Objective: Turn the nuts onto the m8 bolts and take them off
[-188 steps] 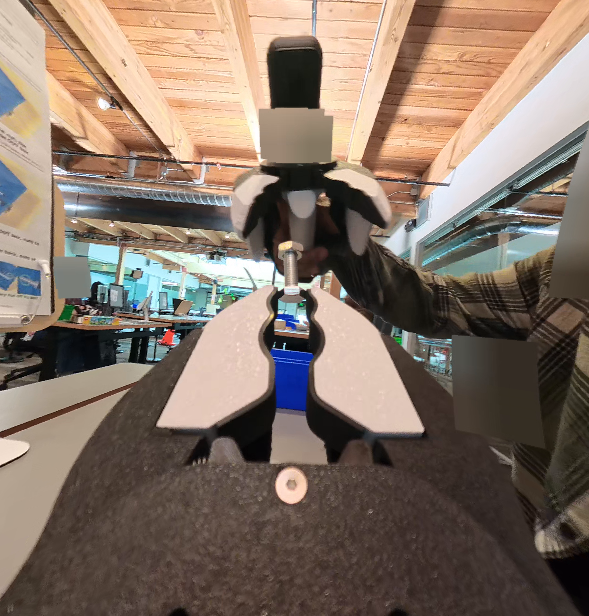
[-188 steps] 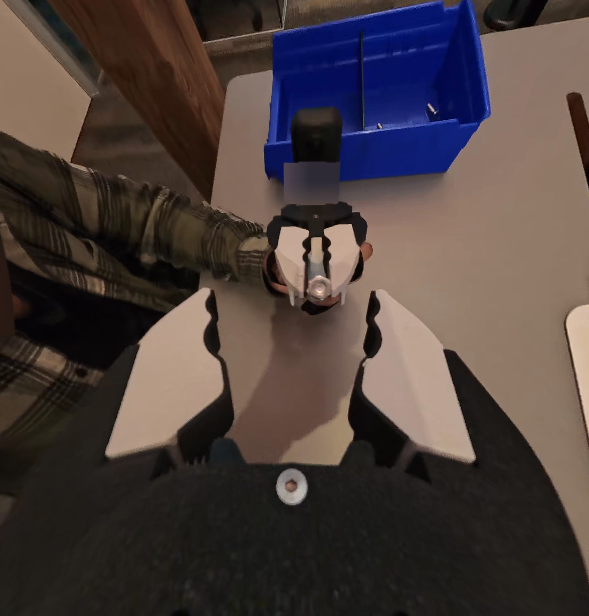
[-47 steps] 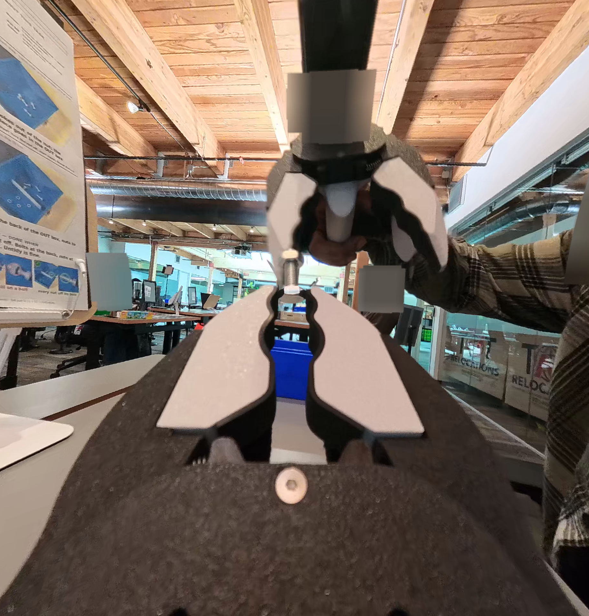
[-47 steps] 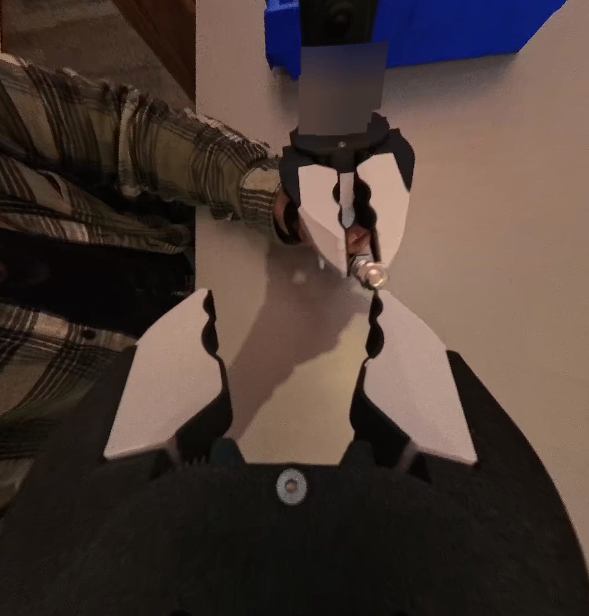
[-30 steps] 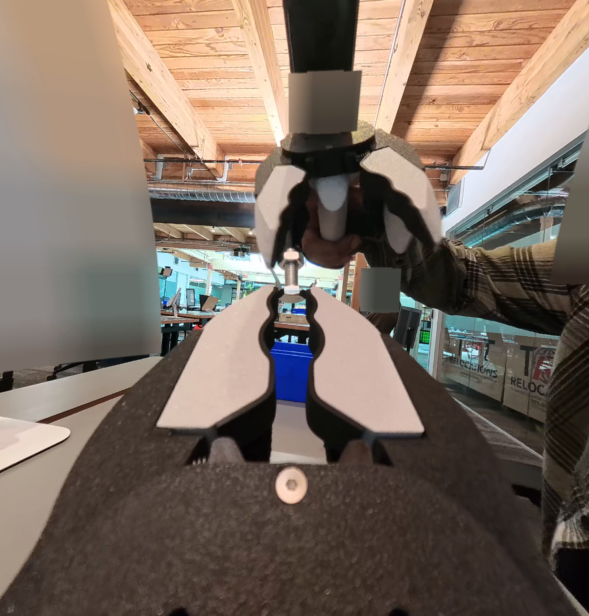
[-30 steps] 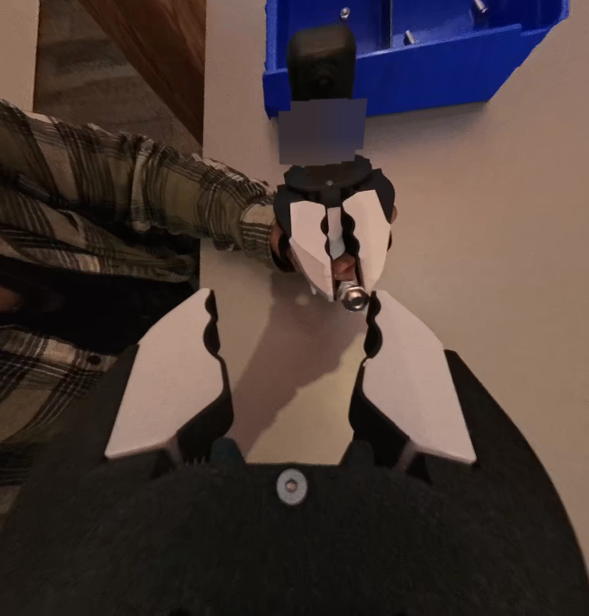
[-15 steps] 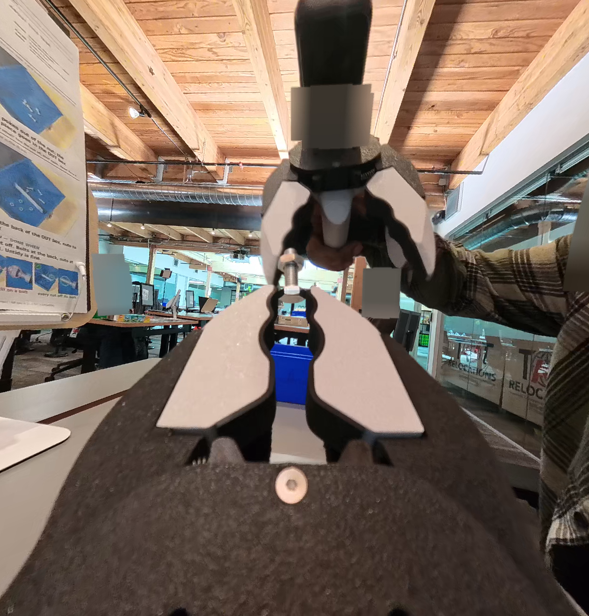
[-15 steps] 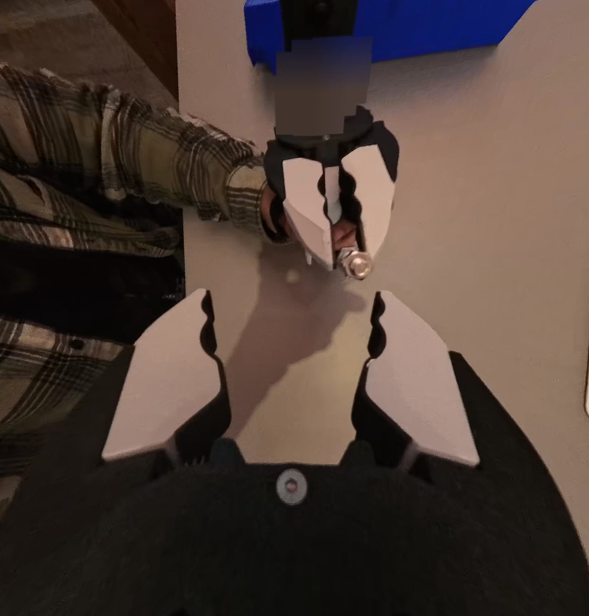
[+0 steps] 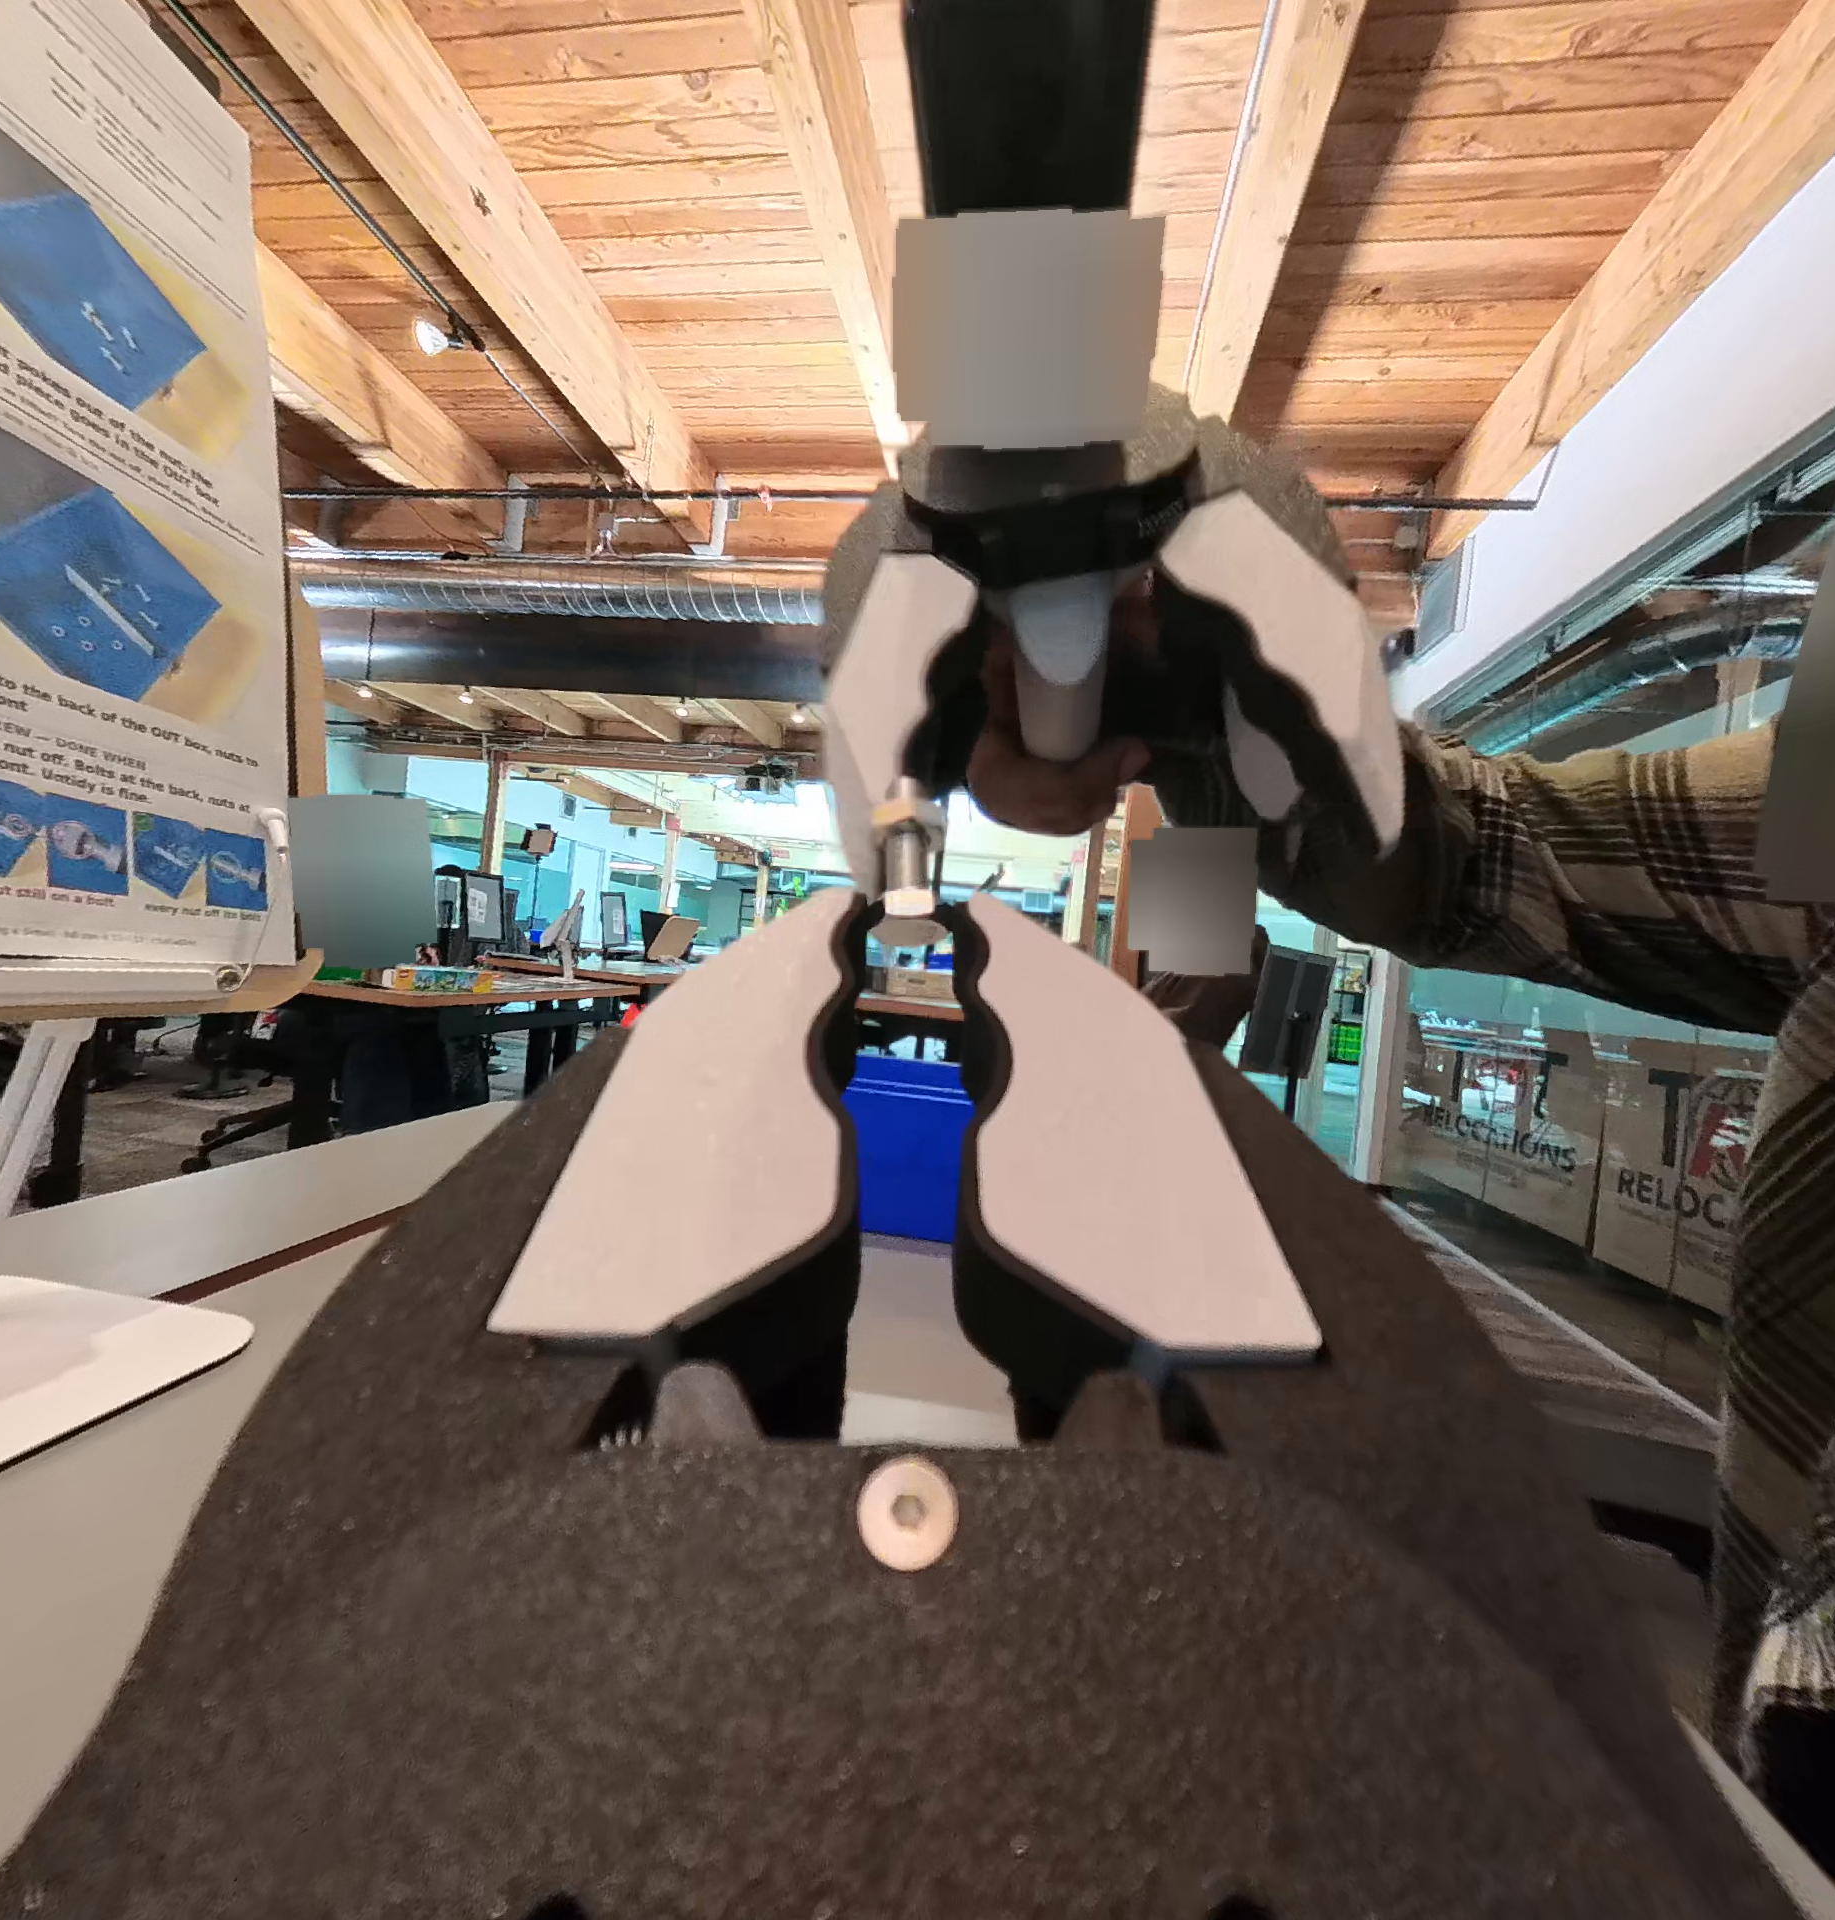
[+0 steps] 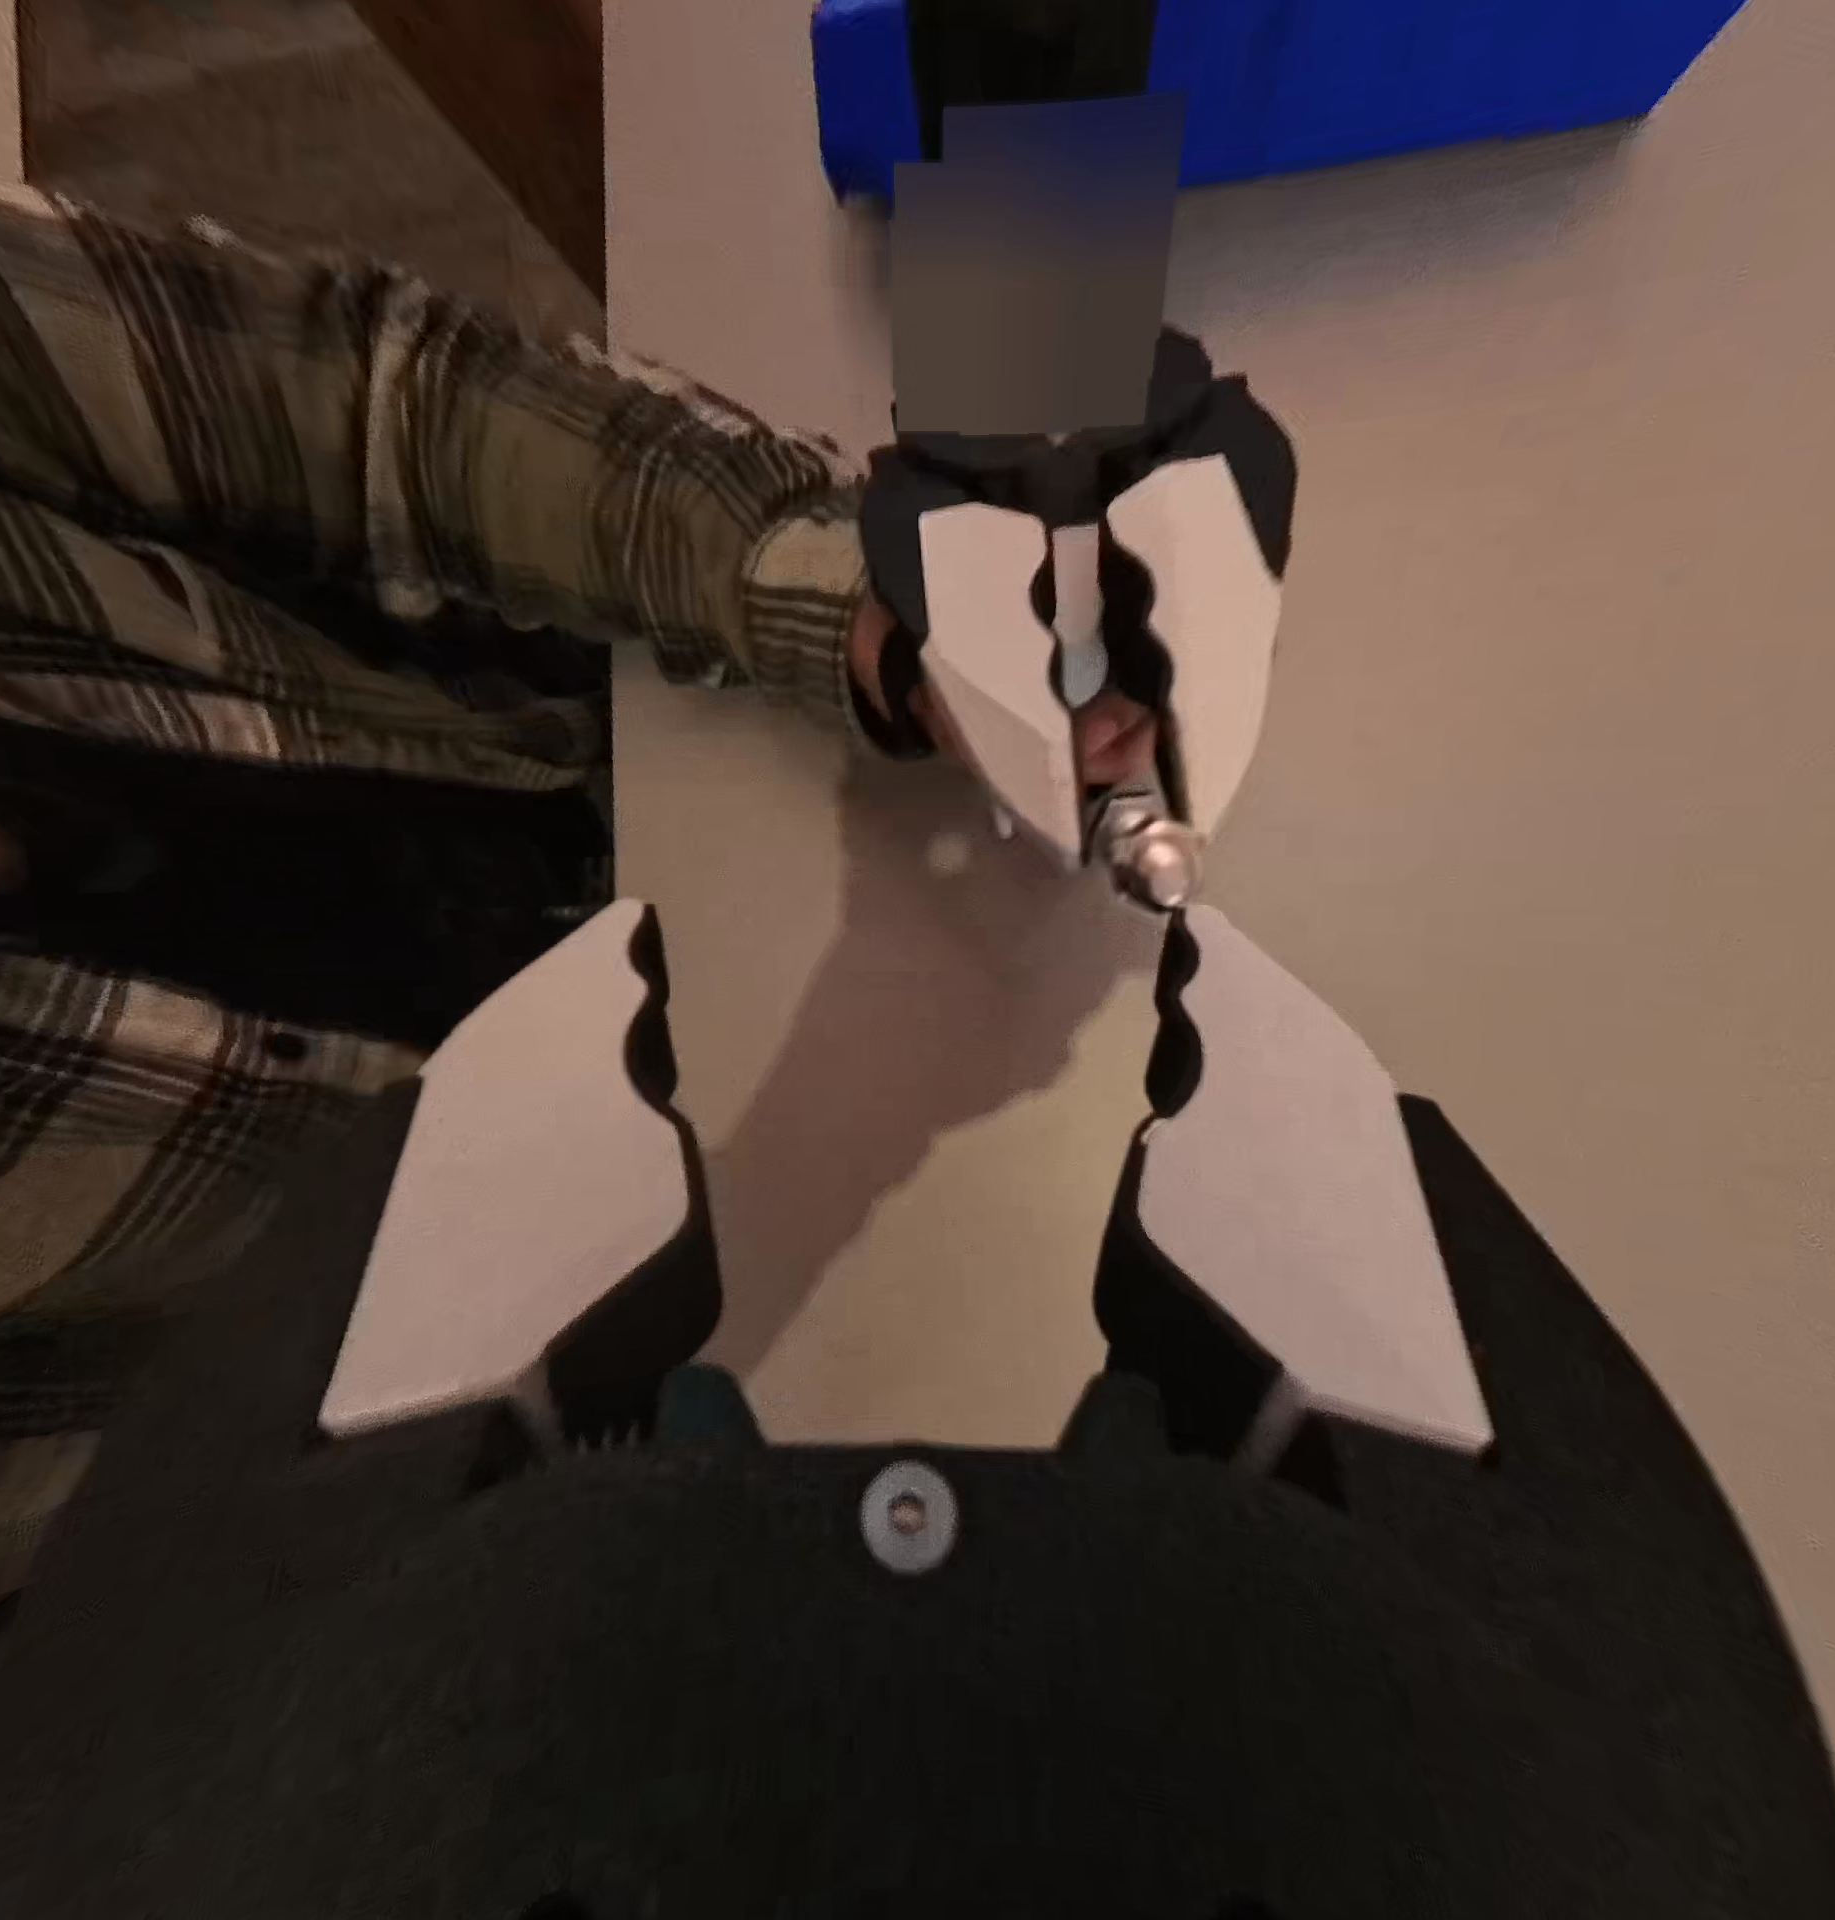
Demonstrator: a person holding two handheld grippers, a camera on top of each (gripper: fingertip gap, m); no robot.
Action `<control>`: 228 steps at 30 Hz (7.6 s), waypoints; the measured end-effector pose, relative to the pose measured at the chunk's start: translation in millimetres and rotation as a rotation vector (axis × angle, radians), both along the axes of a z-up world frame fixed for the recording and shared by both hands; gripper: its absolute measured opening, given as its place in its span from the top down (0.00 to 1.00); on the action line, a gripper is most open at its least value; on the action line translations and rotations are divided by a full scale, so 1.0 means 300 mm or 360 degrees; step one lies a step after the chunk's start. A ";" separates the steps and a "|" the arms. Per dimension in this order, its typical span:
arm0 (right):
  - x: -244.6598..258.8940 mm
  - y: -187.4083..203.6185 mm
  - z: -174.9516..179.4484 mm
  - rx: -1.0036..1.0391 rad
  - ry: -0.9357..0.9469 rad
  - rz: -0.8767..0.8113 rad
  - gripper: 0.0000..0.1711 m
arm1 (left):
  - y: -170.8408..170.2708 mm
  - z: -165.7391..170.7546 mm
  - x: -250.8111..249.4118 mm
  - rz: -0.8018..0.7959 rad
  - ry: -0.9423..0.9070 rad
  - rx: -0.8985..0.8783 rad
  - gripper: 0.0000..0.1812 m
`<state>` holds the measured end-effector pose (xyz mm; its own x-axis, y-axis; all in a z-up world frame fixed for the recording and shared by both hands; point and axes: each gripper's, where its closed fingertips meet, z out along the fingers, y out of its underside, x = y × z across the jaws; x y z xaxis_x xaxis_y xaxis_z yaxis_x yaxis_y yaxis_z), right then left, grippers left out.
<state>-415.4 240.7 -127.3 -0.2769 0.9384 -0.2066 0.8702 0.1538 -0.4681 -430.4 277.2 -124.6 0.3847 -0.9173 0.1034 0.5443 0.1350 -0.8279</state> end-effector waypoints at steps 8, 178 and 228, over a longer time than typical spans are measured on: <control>-0.024 -0.007 0.017 -0.0102 0.0066 -0.0048 0.46 | -0.005 0.006 -0.002 -0.0014 -0.0018 0.0006 0.92; 0.235 0.283 -0.399 0.0363 0.0768 -0.1175 0.36 | -0.033 -0.581 -1.221 -0.0225 0.2976 -0.1198 0.93; 0.525 0.150 -0.369 0.0317 0.0879 -0.1247 0.45 | 0.102 -0.234 -0.392 0.0081 0.2824 -0.0896 0.96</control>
<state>-258.0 285.6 -238.0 0.4294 0.9016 -0.0529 0.4258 -0.2538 -0.8685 -548.1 307.9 -194.8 0.3921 -0.9077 -0.1497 -0.8927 -0.3362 -0.3000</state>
